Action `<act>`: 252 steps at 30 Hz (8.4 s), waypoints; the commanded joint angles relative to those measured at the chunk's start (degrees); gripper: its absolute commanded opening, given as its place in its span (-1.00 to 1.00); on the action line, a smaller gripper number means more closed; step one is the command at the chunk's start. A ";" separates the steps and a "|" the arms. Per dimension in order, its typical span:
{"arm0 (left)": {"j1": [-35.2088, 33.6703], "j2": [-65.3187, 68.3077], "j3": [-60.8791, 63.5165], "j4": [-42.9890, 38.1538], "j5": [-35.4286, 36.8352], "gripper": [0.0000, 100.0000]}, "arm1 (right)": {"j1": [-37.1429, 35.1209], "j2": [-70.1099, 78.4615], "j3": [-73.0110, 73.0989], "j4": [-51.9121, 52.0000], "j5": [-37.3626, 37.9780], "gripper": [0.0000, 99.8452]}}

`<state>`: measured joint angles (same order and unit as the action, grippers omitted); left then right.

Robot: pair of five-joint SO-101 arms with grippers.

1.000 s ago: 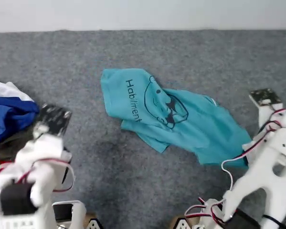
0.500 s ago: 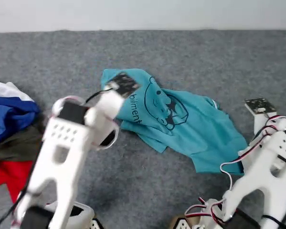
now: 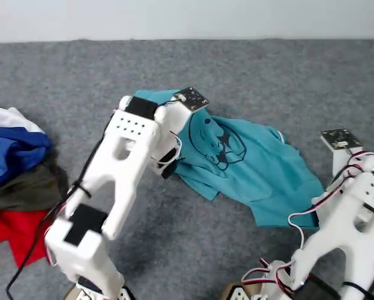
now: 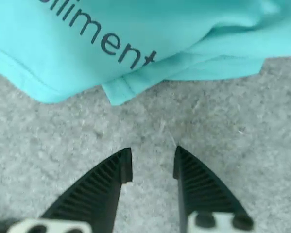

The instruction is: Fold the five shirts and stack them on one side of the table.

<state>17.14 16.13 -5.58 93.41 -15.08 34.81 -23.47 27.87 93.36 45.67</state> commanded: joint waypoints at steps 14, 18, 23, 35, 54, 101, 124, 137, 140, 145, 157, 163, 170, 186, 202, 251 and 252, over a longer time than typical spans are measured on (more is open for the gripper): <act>-0.62 20.57 -18.15 -1.58 -0.88 -0.70 | 0.75 -2.68 -0.26 0.13 -0.44 -0.98; -0.62 23.56 -22.55 -1.58 -0.88 -0.70 | 0.75 -2.77 -0.26 0.13 -0.44 -0.98; -1.14 26.99 -25.19 -2.02 -0.97 -0.70 | 0.75 -2.86 -0.26 0.13 -0.44 -0.98; -3.52 33.05 -25.10 -3.34 -3.25 -0.83 | 0.48 -2.51 -0.26 -0.40 -0.53 -0.98; -5.80 7.91 -33.19 7.21 -5.10 -0.97 | 0.40 -3.03 -20.92 6.64 -0.62 -0.98; -10.73 -56.88 -33.71 -6.59 -35.08 -0.97 | 0.22 -3.03 -88.00 -27.03 -3.52 -0.98; -19.08 -67.60 -33.27 -6.68 -37.45 -0.97 | 2.59 -7.78 -89.49 -26.33 -3.16 -0.98; -19.25 -68.75 -27.30 -0.70 -37.45 -0.97 | 2.33 -8.75 -87.30 -18.33 -3.34 -0.98; -19.34 -68.84 -20.26 -0.70 -37.45 -0.97 | 0.75 -7.52 -82.55 -18.33 -3.16 -0.98; -18.99 -68.66 -5.93 -1.14 -37.63 -0.97 | -5.41 -6.20 -69.80 -18.24 -3.08 -0.98; -19.34 -68.31 34.07 -29.80 -37.71 -0.97 | -15.78 -5.93 -27.16 -38.90 -3.08 -0.98; -19.34 -68.22 52.09 -55.47 -42.90 -0.97 | -20.26 -5.76 -10.73 -59.91 -3.08 -0.98; -19.43 -63.74 62.20 -73.49 -44.75 -0.97 | -22.90 3.03 -6.86 -77.58 -3.08 -0.98; -20.66 -22.51 28.18 -75.60 -44.40 -0.97 | -23.43 37.14 -42.29 -81.10 -3.08 -0.98; -20.92 -16.70 23.52 -55.74 -44.40 -0.97 | -23.16 38.81 -49.76 -50.68 -3.08 -0.98; -20.66 -16.09 31.43 -8.97 -39.03 -0.97 | -16.75 -0.66 3.96 1.19 -2.20 -0.98; -20.75 -16.09 32.13 -9.05 -39.03 -0.97 | -16.40 -1.01 5.10 0.13 -2.20 -0.98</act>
<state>-3.25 0.31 25.89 83.82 -54.29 16.88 -21.36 31.21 95.65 42.86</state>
